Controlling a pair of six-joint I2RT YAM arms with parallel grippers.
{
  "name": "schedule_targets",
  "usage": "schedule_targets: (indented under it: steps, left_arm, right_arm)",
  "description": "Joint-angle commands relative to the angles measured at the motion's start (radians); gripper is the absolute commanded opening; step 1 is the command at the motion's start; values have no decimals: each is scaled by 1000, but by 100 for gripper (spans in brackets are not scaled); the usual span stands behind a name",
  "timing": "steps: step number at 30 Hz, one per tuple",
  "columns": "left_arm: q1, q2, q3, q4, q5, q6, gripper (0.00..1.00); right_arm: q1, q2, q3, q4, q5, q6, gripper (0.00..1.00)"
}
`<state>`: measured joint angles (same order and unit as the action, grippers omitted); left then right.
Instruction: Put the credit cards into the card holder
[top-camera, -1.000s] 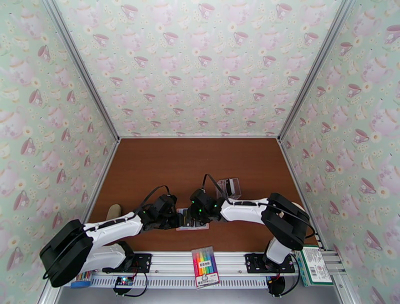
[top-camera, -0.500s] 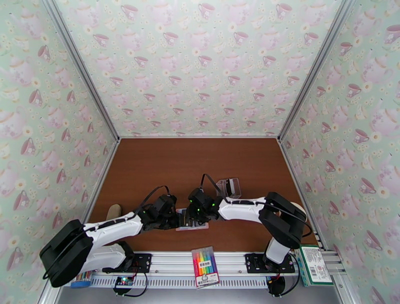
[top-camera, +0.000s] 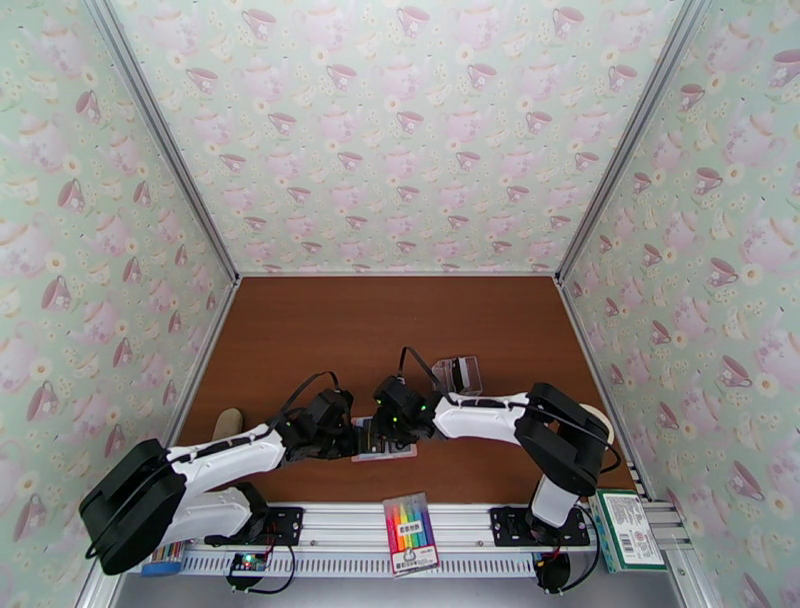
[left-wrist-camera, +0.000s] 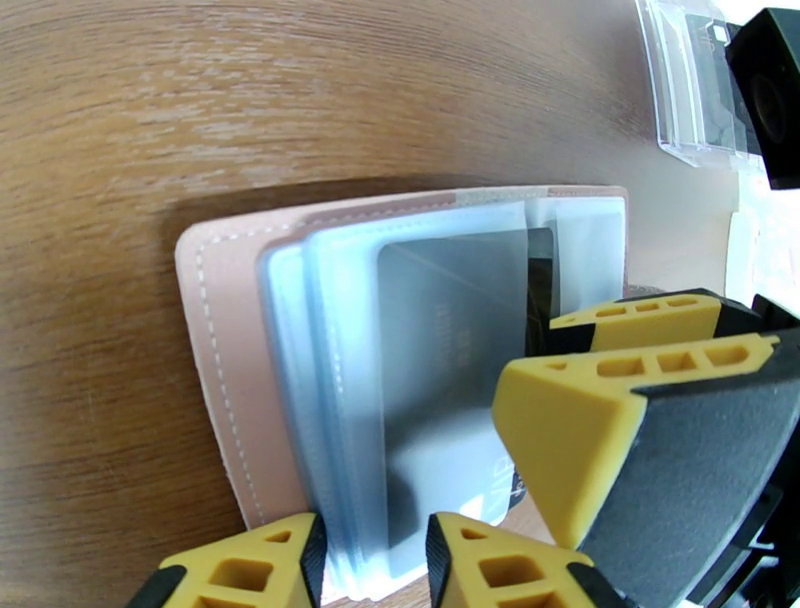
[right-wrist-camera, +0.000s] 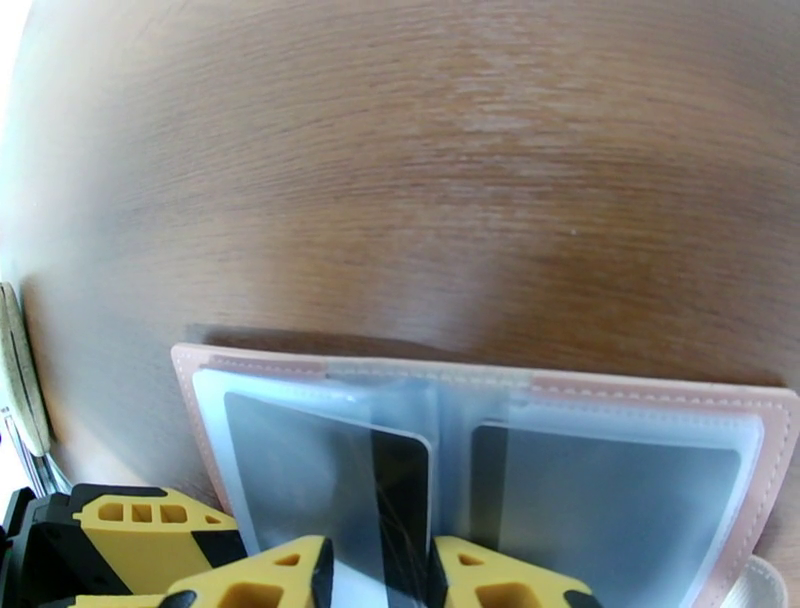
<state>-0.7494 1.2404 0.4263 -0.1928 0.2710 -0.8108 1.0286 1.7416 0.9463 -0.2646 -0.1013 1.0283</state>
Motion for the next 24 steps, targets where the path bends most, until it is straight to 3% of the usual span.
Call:
schedule_targets:
  steps: [1,24]
  left_arm:
    - [-6,-1,-4,12,-3,-2,36]
    - [-6,5,-8,23,-6,-4,36]
  right_arm:
    - [19,-12,38,-65,46,-39,34]
    - [21,68,128,-164,101,-72,33]
